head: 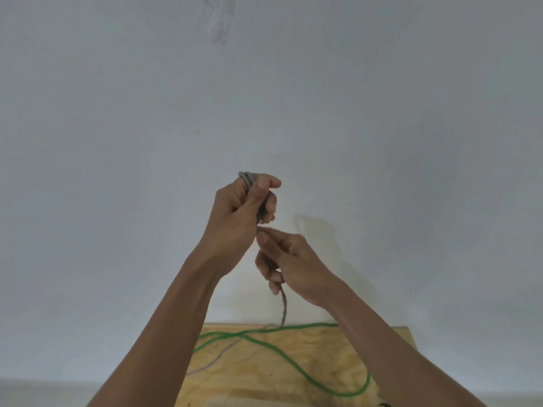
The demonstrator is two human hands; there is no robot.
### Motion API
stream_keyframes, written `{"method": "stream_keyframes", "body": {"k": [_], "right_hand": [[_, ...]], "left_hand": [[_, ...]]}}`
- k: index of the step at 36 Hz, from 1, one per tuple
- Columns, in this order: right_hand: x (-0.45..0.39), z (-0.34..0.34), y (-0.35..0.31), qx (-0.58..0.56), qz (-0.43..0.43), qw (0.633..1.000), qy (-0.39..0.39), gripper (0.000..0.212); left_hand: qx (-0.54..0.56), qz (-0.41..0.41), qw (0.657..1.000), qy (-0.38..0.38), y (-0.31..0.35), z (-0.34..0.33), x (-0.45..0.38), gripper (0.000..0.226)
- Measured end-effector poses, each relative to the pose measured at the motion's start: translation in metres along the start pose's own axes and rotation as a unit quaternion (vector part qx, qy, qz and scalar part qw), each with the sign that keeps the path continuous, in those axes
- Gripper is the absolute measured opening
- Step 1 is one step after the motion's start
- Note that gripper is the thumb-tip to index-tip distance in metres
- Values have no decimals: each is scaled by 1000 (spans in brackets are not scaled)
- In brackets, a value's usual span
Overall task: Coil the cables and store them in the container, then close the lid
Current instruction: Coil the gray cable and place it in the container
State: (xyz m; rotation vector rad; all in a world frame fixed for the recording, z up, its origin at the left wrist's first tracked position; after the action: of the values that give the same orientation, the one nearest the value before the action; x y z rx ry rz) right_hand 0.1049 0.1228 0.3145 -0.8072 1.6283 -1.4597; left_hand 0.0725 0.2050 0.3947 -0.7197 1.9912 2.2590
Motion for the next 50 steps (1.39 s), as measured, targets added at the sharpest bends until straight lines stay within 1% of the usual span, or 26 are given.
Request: {"method": "stream_keyframes", "body": {"k": [2,4,6,8,10,11,13,15,18,20,23,25,27,28,30,31,33,34,35,38,41,45,50], "right_hand": [[4,-3,6,52,-30,998,-8,25],[8,-3,8,105,-39,994,-14,23],[9,4,-1,139,-21,990,-4,20],[7,13,-16,189,15,982,10,17],[4,20,-29,230,33,973,9,16],[3,23,-35,241,38,970,3,15],[1,26,-48,251,49,967,-12,13],[-3,29,-60,258,66,964,-15,10],[-12,35,-73,216,104,971,-9,16],[-18,45,-79,188,113,976,11,22],[-27,54,-77,119,110,987,15,22],[-31,59,-65,53,105,993,27,20],[-33,56,-53,-14,98,994,39,26],[-32,53,-45,-44,91,994,46,25],[-27,45,-31,-83,70,992,58,16],[-25,39,-24,-89,60,993,55,19],[-18,27,-11,-92,50,994,44,33],[-15,22,-7,-94,48,994,42,35],[-11,18,-4,-86,45,994,43,34],[-3,8,0,-5,29,998,50,27],[1,8,-4,50,24,997,59,20],[3,16,-12,161,33,983,79,27],[8,9,-15,202,56,975,75,26]], "left_hand": [[-123,-36,991,38,2,11,-4,23],[-229,-45,972,38,-5,17,-7,22],[-298,-11,954,-3,-21,19,-8,22],[-334,27,940,-57,-36,16,-3,23],[-309,58,944,-98,-47,12,4,29],[-290,68,948,-111,-50,10,8,37],[-262,70,954,-126,-49,6,14,55],[-237,78,960,-130,-47,1,18,68],[-166,131,965,-152,-47,-10,28,77],[-102,154,968,-168,-47,-18,34,80],[17,142,977,-161,-41,-26,36,68],[93,130,974,-159,-33,-32,34,60],[145,112,969,-165,-22,-38,31,52],[158,101,968,-165,-17,-40,28,48],[153,79,974,-149,-8,-39,22,42],[139,72,978,-140,-4,-37,19,40],[112,64,983,-130,2,-33,12,39],[105,61,985,-126,5,-32,9,39],[103,59,986,-119,7,-29,5,38],[107,54,988,-94,8,-20,-5,31],[128,49,987,-78,5,-14,-11,29],[189,44,980,-53,5,-12,-15,29],[216,58,974,-37,-5,-10,-17,29]]}}
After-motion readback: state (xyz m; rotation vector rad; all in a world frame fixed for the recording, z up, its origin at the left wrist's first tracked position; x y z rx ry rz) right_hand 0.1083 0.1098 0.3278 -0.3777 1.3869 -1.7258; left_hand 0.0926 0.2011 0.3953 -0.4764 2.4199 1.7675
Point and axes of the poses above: each hand's wrist, its own x-axis away from the middle knuckle, its own z-axis out of the back of the hand, y = z × x, the point moved 8 cm from there along -x, towards the middle knuckle, and after that the axes turned 5 degrees about -y, right-handed, at the moved point
